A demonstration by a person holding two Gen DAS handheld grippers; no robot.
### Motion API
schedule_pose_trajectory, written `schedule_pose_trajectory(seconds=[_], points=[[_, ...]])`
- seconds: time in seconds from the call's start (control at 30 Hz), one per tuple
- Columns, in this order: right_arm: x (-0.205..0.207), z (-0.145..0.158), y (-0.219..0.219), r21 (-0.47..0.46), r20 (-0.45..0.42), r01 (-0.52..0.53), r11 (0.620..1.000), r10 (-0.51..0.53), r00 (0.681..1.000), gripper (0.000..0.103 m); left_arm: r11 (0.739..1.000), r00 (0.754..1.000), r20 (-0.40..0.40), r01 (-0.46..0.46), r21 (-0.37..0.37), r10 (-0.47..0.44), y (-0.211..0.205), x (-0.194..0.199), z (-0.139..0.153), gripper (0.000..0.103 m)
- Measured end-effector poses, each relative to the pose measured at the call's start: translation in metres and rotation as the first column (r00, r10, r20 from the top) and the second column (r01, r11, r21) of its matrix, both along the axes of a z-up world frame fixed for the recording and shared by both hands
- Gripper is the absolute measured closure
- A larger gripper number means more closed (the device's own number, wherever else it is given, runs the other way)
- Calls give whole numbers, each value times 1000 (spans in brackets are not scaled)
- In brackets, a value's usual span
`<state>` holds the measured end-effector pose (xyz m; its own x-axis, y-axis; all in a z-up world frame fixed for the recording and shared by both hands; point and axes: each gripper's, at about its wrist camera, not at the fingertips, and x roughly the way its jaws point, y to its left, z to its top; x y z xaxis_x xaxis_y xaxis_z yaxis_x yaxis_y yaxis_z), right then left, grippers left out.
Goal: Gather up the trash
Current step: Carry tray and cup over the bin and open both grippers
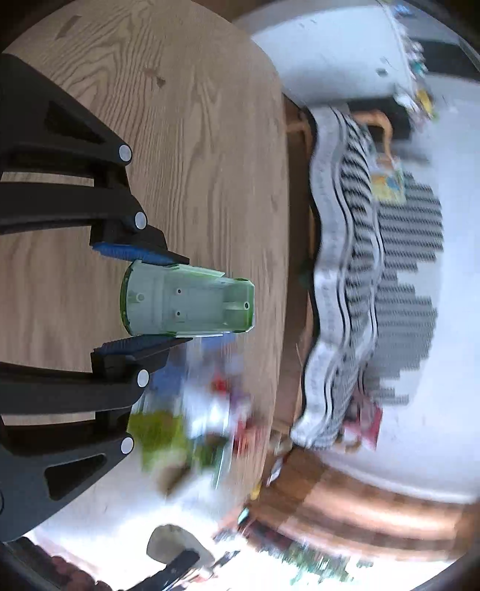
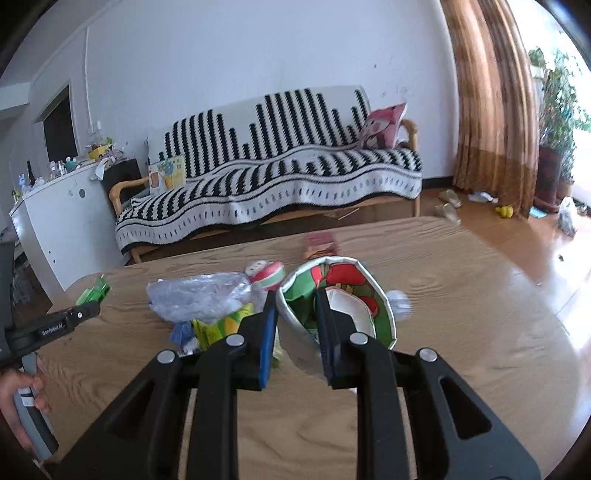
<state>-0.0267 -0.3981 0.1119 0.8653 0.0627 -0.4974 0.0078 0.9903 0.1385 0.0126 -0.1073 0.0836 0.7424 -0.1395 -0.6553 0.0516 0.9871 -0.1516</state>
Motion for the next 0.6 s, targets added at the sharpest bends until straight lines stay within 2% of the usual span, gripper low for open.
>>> schedule_pose_trajectory(seconds=[0.07, 0.17, 0.23, 0.3, 0.33, 0.4, 0.43, 0.5, 0.6], points=[[-31, 13, -24, 11, 16, 18, 1000, -18, 1000, 82, 995, 995, 17, 96, -1, -96, -39, -21, 14, 69], [-75, 24, -57, 23, 18, 46, 999, -46, 999, 82, 951, 952, 13, 306, -32, -306, -119, -62, 26, 69], [-115, 26, -88, 33, 11, 89, 995, -89, 996, 82, 901, 902, -10, 431, -46, -432, -171, -90, 25, 69], [-145, 25, -115, 67, -5, 130, 989, -130, 991, 82, 841, 840, -52, 535, -74, -539, -220, -118, 16, 69], [-160, 23, -130, 87, -14, 151, 985, -150, 989, 82, 822, 820, -69, 562, -88, -568, -235, -128, 10, 69], [-190, 14, -158, 102, -43, 196, 975, -192, 980, 82, 755, 743, -132, 643, -128, -656, -283, -157, -12, 69], [-202, 7, -168, 108, -62, 215, 971, -209, 976, 82, 738, 722, -153, 661, -137, -675, -296, -164, -20, 69], [-226, -22, -190, 126, -135, 254, 959, -237, 962, 82, 692, 655, -230, 700, -174, -720, -336, -183, -51, 69], [-257, -82, -218, 171, -285, 323, 931, -267, 921, 82, 670, 596, -328, 717, -193, -733, -370, -202, -93, 69]])
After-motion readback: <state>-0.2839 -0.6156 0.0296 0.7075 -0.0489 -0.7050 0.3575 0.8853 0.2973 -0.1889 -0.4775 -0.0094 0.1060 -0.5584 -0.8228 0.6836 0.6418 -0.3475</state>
